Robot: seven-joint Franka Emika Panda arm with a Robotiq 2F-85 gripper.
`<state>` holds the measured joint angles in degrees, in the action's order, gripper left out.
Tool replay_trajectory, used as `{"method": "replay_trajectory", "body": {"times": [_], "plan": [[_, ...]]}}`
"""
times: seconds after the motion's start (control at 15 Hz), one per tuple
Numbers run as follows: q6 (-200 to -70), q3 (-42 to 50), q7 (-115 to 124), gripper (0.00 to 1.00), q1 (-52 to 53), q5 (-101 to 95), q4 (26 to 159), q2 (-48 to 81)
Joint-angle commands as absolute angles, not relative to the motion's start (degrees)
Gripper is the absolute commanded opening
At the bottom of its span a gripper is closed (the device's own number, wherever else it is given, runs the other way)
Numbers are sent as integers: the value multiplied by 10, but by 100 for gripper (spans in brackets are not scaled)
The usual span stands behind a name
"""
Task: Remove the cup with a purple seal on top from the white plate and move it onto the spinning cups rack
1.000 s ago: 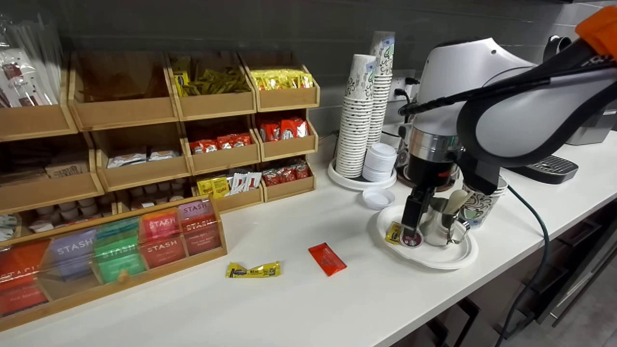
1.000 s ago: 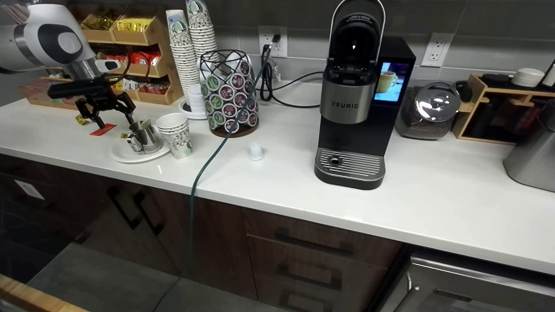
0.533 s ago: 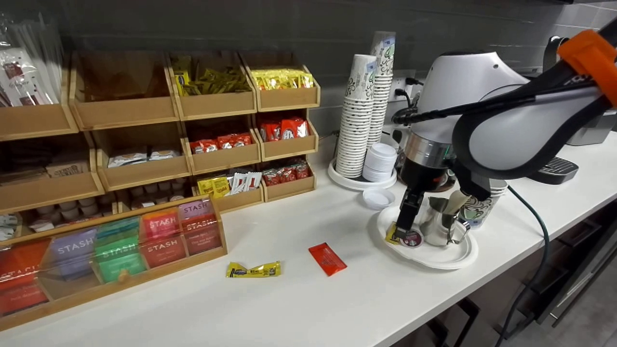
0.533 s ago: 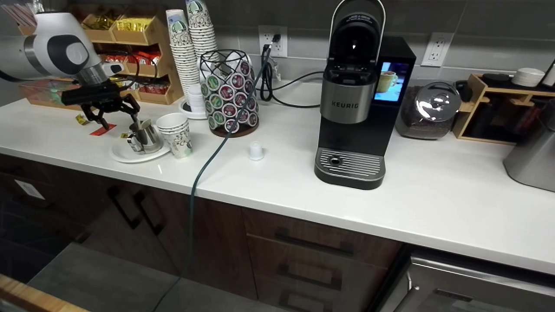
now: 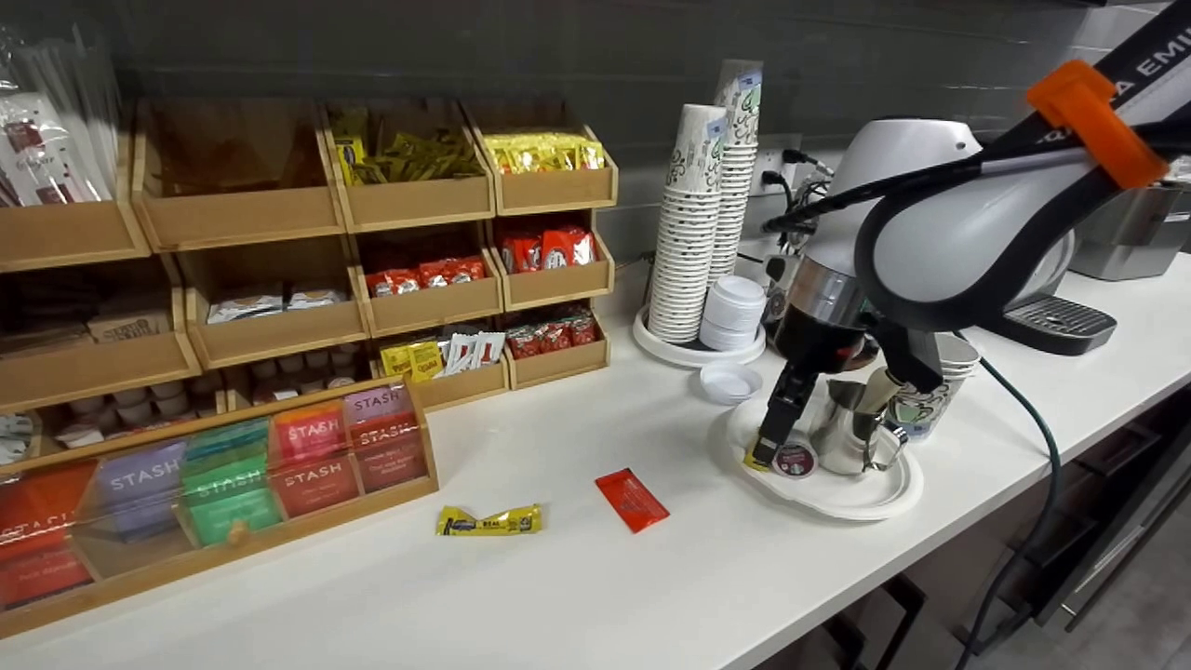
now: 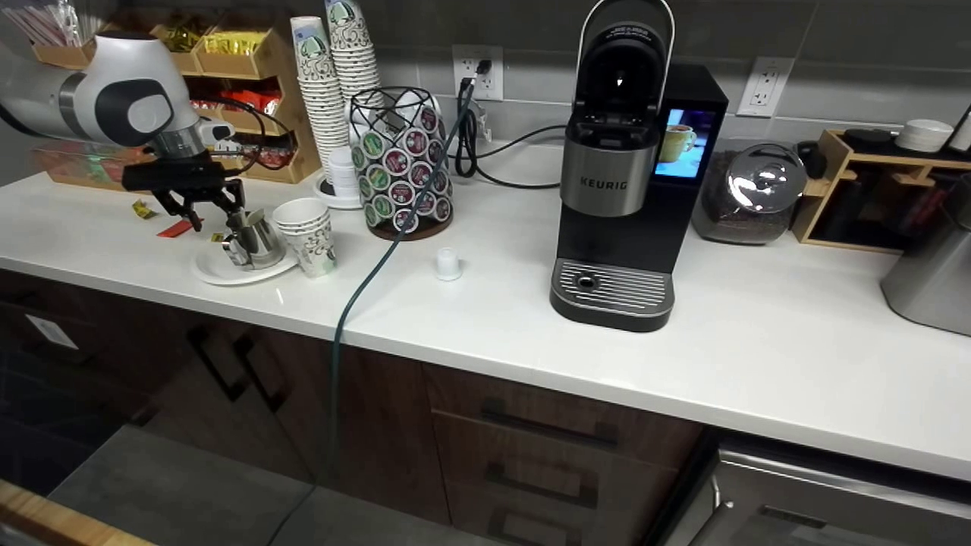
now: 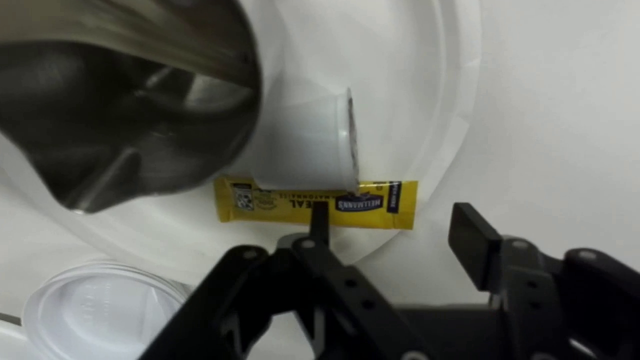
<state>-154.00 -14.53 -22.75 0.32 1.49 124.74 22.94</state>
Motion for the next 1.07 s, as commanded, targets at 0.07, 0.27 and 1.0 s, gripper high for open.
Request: {"method": "replay_trajectory", "body": {"times": [0.07,0.27,1.0], "plan": [[-1535,-135,-214,30,7,14,1259,210],[-1532,-102,-180,33,32,-33,1270,190],[-1475,-79,-142,28,64,-99,1277,176]]}}
